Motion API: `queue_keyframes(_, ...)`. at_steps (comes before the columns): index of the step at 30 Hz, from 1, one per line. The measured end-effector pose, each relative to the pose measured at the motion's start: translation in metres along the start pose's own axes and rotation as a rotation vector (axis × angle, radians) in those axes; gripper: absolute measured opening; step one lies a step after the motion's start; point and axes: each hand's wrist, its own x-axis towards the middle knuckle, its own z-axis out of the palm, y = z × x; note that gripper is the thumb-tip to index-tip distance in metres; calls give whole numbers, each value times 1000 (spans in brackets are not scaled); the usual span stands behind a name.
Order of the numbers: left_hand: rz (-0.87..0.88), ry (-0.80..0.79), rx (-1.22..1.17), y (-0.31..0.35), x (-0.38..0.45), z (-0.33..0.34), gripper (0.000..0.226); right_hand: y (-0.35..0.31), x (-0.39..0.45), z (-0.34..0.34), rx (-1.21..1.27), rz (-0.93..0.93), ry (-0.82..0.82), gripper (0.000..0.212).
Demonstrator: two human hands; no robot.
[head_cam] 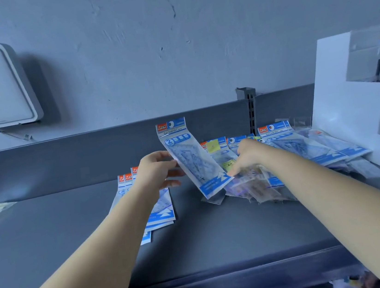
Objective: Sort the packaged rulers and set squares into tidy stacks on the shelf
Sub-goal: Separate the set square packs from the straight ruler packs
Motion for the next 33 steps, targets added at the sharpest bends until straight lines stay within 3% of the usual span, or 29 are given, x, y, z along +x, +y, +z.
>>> queue_keyframes(2,-6,-26,-21,0,5,-3,18,-2,1,1,36,31,6,34)
queue_keyframes(5,-70,-149,-81,1,7,4,20,-3,0,5,89,55,52,56)
queue_keyframes(8,-87,-220,-83,1,8,18,10,-4,-5,10,153,27,80,44)
queue_keyframes(9,-78,-209,-62,0,8,22,4,-4,-7,10,178,5,82,38)
queue_keyframes(14,-61,-156,-55,-1,10,21,21,-1,-19,4,439,-81,232,11)
queue_keyframes(18,-30,-124,-91,5,1,-1,25,-4,-31,0,772,-110,256,17)
queue_keyframes(23,-4,-16,-29,5,-19,-40,24,-23,-56,8,960,-162,143,20)
queue_keyframes(28,100,264,245,-9,-32,-73,51,-44,-76,31,1058,-226,-65,30)
queue_keyframes(33,119,282,328,-23,-51,-103,38,-70,-90,56,1081,-252,-166,28)
